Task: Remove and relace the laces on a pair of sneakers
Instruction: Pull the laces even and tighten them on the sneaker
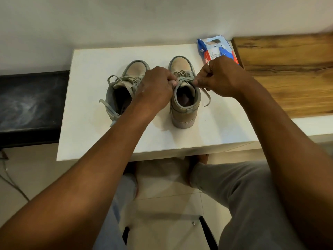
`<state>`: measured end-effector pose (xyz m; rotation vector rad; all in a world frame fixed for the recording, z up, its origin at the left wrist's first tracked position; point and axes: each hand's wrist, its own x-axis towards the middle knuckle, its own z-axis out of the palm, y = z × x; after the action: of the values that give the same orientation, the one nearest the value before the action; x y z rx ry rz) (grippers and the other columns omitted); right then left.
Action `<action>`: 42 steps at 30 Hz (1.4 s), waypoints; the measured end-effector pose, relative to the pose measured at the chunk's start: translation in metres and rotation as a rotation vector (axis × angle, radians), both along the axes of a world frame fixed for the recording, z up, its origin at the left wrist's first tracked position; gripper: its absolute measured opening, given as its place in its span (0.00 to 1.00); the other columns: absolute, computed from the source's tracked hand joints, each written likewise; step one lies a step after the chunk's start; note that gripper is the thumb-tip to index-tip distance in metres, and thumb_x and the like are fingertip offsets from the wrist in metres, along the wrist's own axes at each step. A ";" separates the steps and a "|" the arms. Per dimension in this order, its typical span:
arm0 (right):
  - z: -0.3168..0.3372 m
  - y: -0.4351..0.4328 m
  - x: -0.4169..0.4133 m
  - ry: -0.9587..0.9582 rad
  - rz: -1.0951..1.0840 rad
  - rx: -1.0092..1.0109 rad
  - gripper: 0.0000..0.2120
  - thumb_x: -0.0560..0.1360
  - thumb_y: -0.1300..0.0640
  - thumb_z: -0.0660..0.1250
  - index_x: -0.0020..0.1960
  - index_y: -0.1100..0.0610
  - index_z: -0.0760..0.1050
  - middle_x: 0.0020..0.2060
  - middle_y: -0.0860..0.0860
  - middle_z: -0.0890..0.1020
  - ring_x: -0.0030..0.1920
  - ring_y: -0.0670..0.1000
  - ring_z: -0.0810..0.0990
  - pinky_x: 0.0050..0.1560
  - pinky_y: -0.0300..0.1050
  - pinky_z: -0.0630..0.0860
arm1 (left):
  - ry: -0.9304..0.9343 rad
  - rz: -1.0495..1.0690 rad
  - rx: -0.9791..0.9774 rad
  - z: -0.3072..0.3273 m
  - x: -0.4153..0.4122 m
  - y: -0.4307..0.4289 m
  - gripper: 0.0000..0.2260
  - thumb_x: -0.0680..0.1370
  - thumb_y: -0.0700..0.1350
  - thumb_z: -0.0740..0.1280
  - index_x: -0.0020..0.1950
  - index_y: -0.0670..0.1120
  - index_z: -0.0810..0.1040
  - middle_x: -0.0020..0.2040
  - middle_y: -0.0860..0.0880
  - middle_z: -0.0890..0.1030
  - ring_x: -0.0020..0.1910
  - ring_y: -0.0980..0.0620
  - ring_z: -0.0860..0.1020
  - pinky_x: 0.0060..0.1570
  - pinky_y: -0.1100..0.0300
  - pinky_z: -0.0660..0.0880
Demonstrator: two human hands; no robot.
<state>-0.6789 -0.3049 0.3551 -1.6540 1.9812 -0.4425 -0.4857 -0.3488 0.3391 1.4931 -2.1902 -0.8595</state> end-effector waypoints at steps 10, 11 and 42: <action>-0.006 0.002 0.000 0.120 0.067 0.207 0.11 0.84 0.50 0.58 0.56 0.55 0.74 0.50 0.51 0.78 0.53 0.51 0.74 0.50 0.45 0.67 | -0.275 -0.032 -0.027 -0.003 -0.004 0.003 0.10 0.75 0.42 0.65 0.53 0.45 0.81 0.51 0.45 0.82 0.50 0.43 0.80 0.46 0.53 0.78; -0.005 0.002 0.001 0.118 0.070 0.218 0.13 0.84 0.50 0.57 0.57 0.56 0.74 0.51 0.52 0.78 0.54 0.52 0.74 0.52 0.46 0.67 | -0.299 -0.039 -0.019 -0.003 -0.005 0.003 0.11 0.74 0.42 0.64 0.54 0.45 0.80 0.53 0.44 0.82 0.52 0.42 0.79 0.48 0.50 0.78; -0.019 -0.006 0.018 -0.624 -0.214 -0.148 0.09 0.76 0.62 0.71 0.56 0.60 0.82 0.46 0.58 0.86 0.44 0.53 0.83 0.48 0.52 0.81 | 0.417 -0.018 0.109 -0.011 -0.003 -0.007 0.12 0.77 0.44 0.69 0.60 0.51 0.82 0.52 0.56 0.84 0.50 0.62 0.81 0.55 0.61 0.78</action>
<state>-0.6611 -0.3113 0.3358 -1.1800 1.6718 -1.0622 -0.4885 -0.3556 0.3285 1.2072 -1.8765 -1.1918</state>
